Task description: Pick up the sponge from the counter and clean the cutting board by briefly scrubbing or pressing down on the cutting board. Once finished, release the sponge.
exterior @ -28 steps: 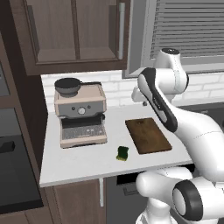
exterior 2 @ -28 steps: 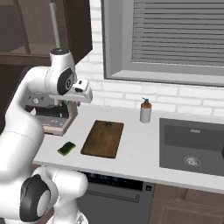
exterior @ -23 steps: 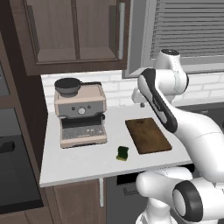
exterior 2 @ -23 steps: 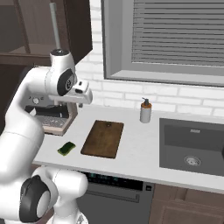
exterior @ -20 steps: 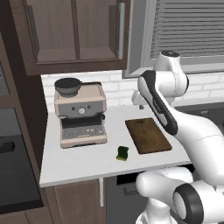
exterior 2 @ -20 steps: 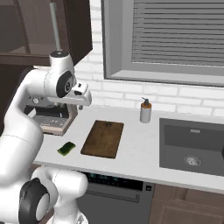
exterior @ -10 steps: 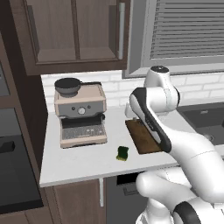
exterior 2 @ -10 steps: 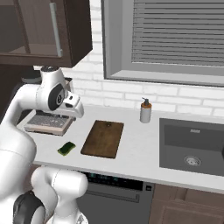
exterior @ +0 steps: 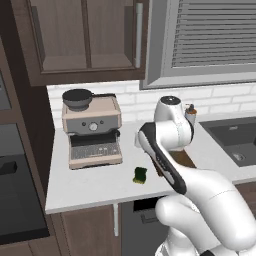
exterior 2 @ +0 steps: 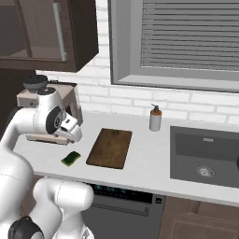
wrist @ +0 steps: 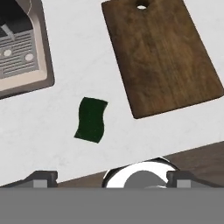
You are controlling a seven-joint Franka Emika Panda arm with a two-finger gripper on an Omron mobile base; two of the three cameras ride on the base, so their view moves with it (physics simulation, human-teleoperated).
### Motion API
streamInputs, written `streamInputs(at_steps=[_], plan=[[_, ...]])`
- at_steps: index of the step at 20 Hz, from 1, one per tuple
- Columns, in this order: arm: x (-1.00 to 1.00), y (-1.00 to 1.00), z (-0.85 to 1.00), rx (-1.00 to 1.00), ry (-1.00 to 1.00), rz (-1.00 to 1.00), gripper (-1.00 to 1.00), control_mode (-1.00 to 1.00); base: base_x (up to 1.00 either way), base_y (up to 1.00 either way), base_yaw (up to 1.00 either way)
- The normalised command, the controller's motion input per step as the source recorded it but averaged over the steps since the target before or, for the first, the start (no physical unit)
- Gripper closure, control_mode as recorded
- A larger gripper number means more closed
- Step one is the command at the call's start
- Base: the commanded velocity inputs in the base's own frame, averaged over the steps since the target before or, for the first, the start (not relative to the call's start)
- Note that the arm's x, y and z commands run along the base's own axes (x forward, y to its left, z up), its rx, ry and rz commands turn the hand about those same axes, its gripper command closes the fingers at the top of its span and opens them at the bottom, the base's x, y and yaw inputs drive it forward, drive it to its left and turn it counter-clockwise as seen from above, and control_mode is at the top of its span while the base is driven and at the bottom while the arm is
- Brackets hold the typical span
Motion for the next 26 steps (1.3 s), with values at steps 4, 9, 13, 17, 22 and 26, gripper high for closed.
streamInputs(at_steps=[4, 9, 13, 17, 22, 26], plan=[[0.0, 0.17, -0.48, 0.09, 0.07, -0.15, -1.0, -1.0, 0.0, 0.0, 0.0], [0.0, 0.35, -0.43, 0.01, 0.07, -0.02, -1.0, -1.0, 0.0, 0.0, 0.0], [0.14, 0.29, -0.32, -0.08, 0.18, 0.0, -1.0, -1.0, 0.0, 0.0, 0.0], [0.17, 0.02, -0.32, -0.08, 0.15, 0.0, -1.0, -1.0, 0.0, 0.0, 0.0], [0.21, 0.0, -0.27, -0.06, 0.01, 0.0, -1.0, -1.0, 0.0, 0.0, 0.0], [0.11, 0.0, -0.39, 0.0, -0.03, 0.0, -1.0, -1.0, 0.0, 0.0, 0.0]])
